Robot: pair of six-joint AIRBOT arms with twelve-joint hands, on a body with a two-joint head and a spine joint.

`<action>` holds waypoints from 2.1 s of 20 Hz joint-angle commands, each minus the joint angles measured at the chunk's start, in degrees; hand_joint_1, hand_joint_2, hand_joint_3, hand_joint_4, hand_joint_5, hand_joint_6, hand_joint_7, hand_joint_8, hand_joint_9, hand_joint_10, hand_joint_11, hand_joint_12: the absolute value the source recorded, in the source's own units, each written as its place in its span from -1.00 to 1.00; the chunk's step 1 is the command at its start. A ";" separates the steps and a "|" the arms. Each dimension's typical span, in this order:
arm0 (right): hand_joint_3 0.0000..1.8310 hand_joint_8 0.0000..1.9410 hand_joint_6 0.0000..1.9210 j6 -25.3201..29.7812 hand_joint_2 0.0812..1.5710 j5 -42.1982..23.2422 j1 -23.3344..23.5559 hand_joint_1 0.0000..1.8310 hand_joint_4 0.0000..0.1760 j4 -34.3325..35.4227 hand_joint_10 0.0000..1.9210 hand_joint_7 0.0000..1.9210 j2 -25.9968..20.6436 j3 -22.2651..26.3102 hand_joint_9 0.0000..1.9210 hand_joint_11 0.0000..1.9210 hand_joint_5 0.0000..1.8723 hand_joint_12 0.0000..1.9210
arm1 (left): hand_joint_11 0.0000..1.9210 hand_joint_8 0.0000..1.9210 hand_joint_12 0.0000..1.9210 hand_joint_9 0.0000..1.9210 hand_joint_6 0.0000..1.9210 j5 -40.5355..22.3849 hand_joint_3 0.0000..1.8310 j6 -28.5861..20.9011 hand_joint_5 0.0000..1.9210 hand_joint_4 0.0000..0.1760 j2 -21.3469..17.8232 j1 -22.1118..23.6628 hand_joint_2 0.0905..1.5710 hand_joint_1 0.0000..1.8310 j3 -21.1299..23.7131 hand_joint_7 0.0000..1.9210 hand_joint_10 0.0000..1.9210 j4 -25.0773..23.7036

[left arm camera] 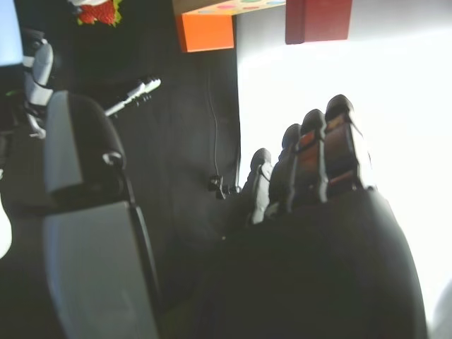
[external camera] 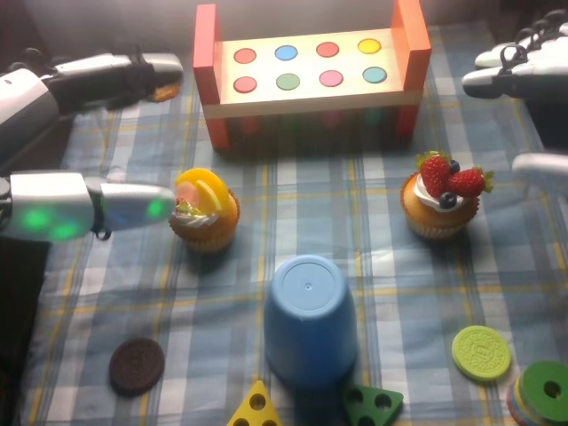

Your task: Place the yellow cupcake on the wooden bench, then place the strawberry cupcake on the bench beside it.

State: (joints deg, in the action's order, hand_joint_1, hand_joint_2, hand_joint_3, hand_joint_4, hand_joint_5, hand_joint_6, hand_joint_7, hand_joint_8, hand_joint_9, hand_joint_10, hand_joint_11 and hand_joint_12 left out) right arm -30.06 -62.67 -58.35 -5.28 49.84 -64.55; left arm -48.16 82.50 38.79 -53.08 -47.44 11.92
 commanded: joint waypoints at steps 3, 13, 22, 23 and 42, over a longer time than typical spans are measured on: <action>-1.00 -1.00 -1.00 0.21 0.68 -6.76 0.76 -0.66 -1.00 0.98 -1.00 -0.50 0.04 -0.37 -0.56 -0.71 -0.47 -0.59 | -1.00 -1.00 -0.12 -0.53 -1.00 0.06 -1.00 1.06 -0.62 1.00 1.35 3.62 0.09 -0.21 -1.75 -0.53 -0.99 -1.65; -1.00 -0.99 -1.00 1.26 0.69 -8.10 0.80 -0.74 -1.00 -0.96 -1.00 -0.46 -0.08 -0.16 -0.54 -0.65 -0.44 -0.68 | -1.00 -1.00 -0.30 -0.60 -1.00 24.19 -1.00 36.31 -0.80 1.00 9.80 15.67 0.13 -0.21 -6.57 -0.65 -1.00 8.62; -1.00 -1.00 -1.00 2.05 0.70 -8.06 0.73 -0.74 -1.00 -1.14 -1.00 -0.40 -0.04 -0.08 -0.44 -0.54 -0.40 -0.74 | -0.96 -0.99 -0.27 -0.44 -0.99 27.92 -1.00 40.35 -0.64 1.00 12.88 16.62 0.22 -0.03 -9.47 -0.45 -0.99 12.69; -1.00 -1.00 -1.00 2.07 0.71 -8.06 0.71 -0.76 -1.00 -1.14 -1.00 -0.39 -0.04 -0.06 -0.43 -0.54 -0.40 -0.75 | -0.96 -0.99 -0.26 -0.41 -1.00 28.01 -1.00 40.35 -0.59 0.99 13.06 16.62 0.27 -0.01 -9.65 -0.41 -0.99 13.01; -1.00 -0.99 -1.00 2.65 0.76 -8.11 0.61 -0.81 -1.00 -0.55 -0.99 -0.35 -0.04 -0.12 -0.38 -0.45 -0.37 -0.77 | -0.81 0.15 -0.14 0.11 -0.12 12.45 -1.00 18.72 -0.01 -1.00 8.31 19.95 0.39 0.36 -7.93 0.06 -0.94 5.36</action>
State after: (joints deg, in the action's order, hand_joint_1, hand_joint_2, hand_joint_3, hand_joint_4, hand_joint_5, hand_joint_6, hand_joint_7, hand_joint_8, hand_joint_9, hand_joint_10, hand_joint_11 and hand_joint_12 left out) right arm -27.90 -63.55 -58.33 -7.55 49.84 -64.66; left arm -27.03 102.35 46.94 -34.00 -55.29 18.26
